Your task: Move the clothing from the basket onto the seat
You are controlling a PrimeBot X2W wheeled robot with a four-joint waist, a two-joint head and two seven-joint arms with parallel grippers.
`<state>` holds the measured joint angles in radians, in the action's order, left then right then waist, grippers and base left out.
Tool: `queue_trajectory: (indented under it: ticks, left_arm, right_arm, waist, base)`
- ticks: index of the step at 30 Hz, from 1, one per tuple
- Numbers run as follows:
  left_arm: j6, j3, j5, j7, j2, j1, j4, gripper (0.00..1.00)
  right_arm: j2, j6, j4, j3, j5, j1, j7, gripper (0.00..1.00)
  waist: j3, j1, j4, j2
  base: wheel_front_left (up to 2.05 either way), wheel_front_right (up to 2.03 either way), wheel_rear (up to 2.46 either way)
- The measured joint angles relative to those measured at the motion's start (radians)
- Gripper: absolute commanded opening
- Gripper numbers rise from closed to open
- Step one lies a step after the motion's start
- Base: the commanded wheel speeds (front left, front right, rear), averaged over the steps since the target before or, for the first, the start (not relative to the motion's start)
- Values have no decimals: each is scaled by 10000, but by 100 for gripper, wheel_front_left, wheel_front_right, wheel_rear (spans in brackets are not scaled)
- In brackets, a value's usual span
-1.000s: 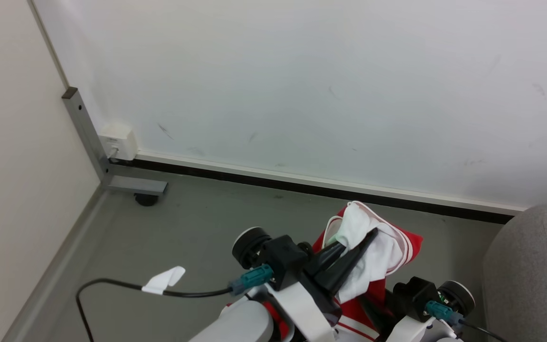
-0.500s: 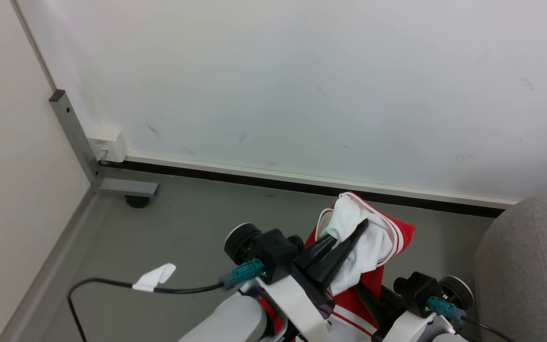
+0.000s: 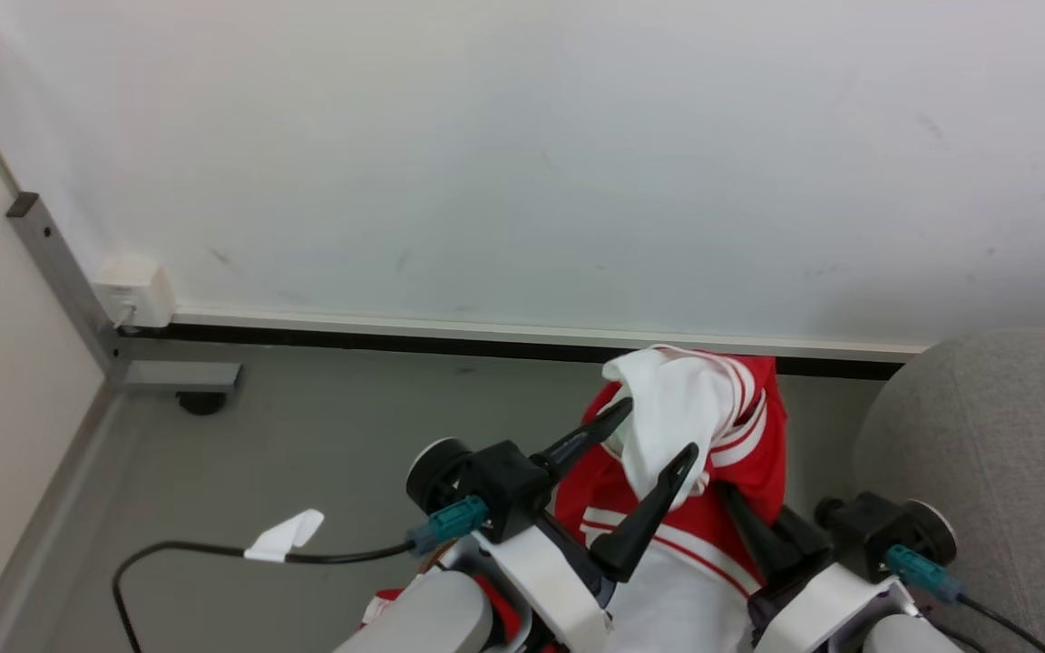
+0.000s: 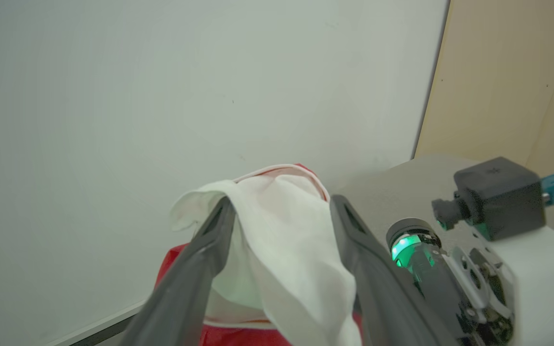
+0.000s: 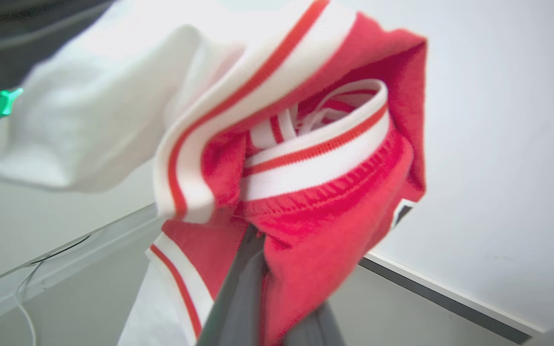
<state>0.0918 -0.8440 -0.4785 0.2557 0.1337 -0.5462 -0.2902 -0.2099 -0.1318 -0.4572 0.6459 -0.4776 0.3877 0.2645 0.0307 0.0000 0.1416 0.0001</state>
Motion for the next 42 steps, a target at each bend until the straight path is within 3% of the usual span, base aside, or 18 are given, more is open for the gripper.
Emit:
queue_trajectory:
  ticks: [10,23,35,42]
  left_arm:
    - [-44,-42,-151,12,86,234,69,100]
    - [46,360,245,79,161,550,560,100]
    - [222,846,575,82,13,862,525,100]
    - [305,926,761,82,-109,954,391,100]
  right_arm:
    - [-151,0,1133,-2311,855,-895,0,0]
    - [-606,0,2834,-3971,1258,-1584,2,0]
    - [-805,0,3720,-4521,1609,-2321,2,0]
    - [-805,0,3764,-4541,1609,-2437,2,0]
  waist:
    - [-129,0,-1286,0]
    - [-256,0,-3429,0]
    - [-465,0,-5091,0]
    - [-507,0,-5534,0]
  base:
    - [0,0,0]
    - [0,0,0]
    - [0,0,0]
    - [0,0,0]
